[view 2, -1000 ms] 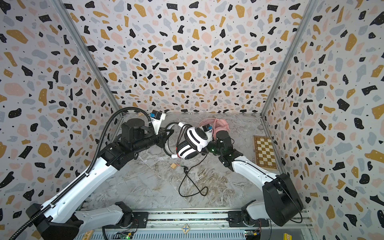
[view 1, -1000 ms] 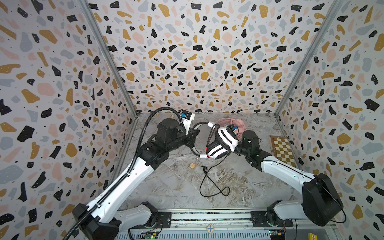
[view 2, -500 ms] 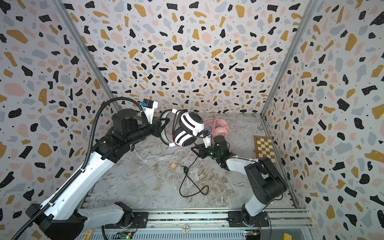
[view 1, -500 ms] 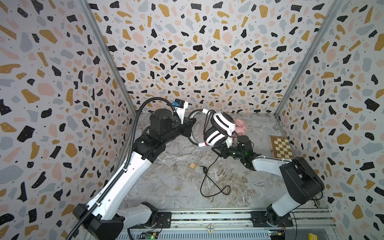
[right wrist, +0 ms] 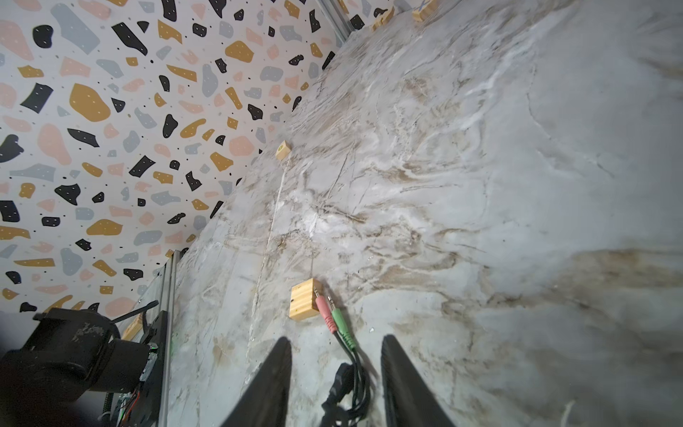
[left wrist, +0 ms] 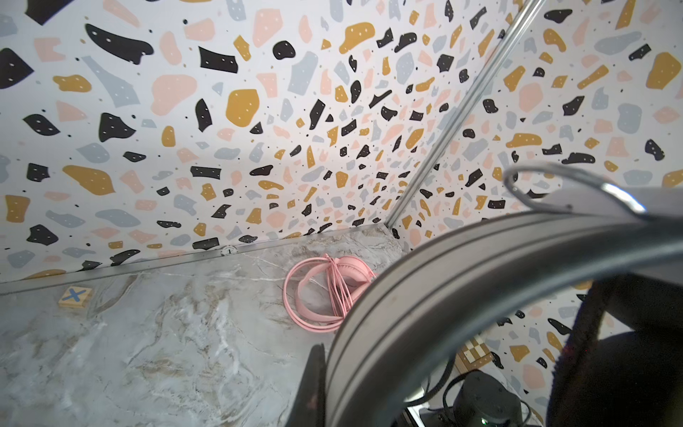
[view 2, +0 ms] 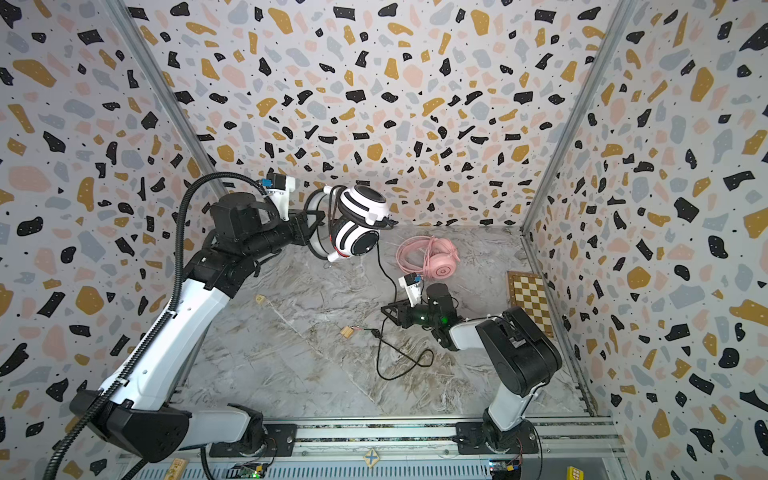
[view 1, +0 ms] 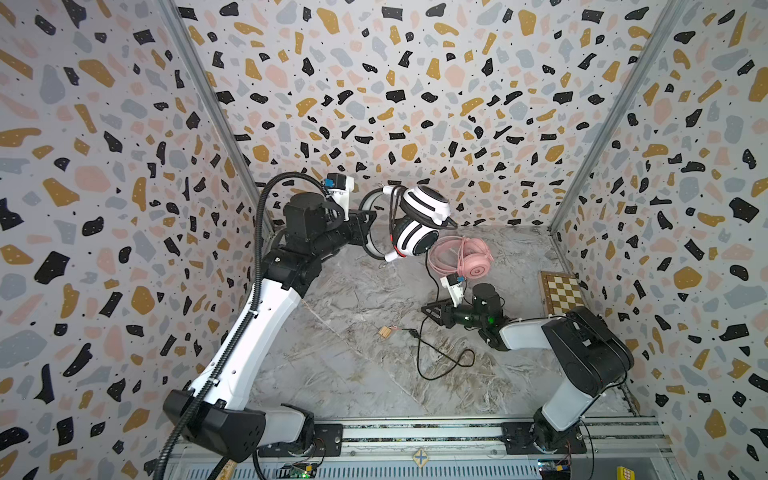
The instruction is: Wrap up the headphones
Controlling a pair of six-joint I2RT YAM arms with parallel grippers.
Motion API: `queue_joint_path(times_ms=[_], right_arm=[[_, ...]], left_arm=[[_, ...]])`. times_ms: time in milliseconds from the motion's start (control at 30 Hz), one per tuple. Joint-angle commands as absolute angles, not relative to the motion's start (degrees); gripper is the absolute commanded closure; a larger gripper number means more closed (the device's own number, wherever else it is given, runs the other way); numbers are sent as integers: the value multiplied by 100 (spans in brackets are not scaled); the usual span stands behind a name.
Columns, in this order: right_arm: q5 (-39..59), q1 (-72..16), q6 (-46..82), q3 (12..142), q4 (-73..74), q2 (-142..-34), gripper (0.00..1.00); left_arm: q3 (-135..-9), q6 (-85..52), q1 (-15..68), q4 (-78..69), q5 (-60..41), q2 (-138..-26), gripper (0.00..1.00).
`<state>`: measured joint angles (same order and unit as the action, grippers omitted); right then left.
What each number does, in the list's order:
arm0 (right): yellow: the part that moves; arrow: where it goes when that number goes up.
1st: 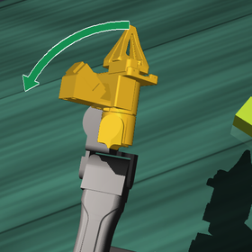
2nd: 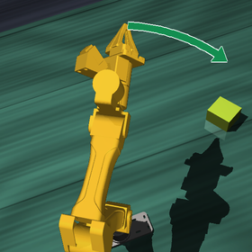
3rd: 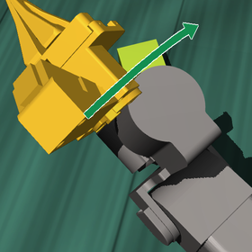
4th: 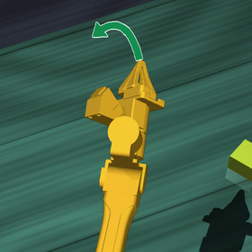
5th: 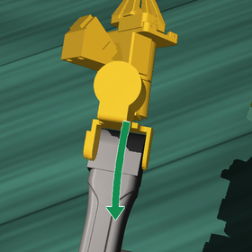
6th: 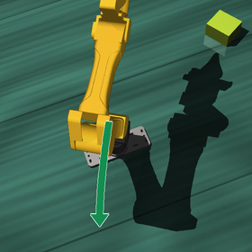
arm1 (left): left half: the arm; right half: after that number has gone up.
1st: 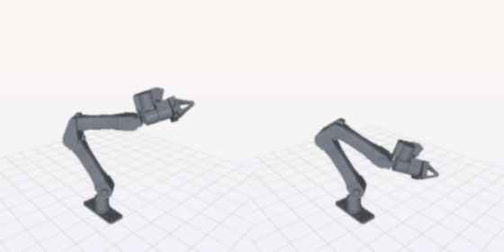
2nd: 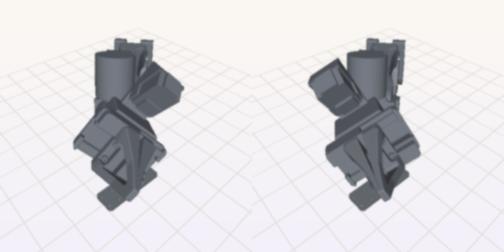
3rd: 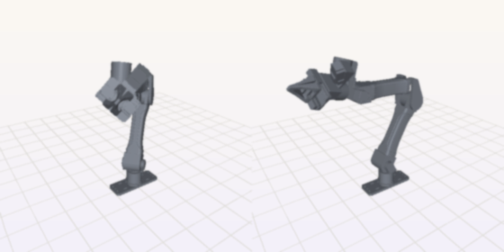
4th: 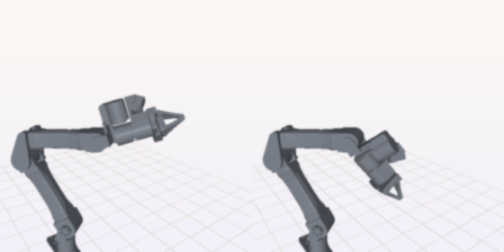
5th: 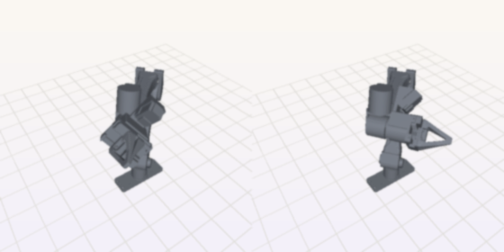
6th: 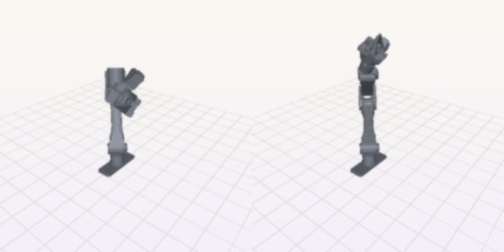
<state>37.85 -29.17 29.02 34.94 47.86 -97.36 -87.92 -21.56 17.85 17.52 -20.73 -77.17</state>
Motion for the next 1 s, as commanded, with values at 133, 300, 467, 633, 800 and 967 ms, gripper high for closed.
queue_joint_path(times_ms=[133, 300, 467, 633, 800, 967], right_arm=[[3853, -2944, 3206, 3542, 5352, -9654, 76], [3917, -2957, 3275, 3715, 5405, -9860, 66], [3847, -3081, 3262, 3771, 5452, -10038, 62], [3885, -3134, 3422, 3805, 5668, -10217, 63], [3845, -3291, 3360, 3820, 5638, -10201, 83], [3842, -3264, 3238, 3510, 5396, -9883, 93]], left_arm=[[-9130, -2593, 1645, 984, -2516, -7732, 100], [-9132, -2610, 1615, 1019, -2558, -7732, 100], [-9184, -2619, 1617, 1045, -2586, -7769, 100], [-9160, -2673, 1616, 967, -2593, -7793, 100], [-9206, -2600, 1606, 1067, -2543, -7850, 100], [-9275, -2448, 1555, 1356, -2013, -7901, 100]])
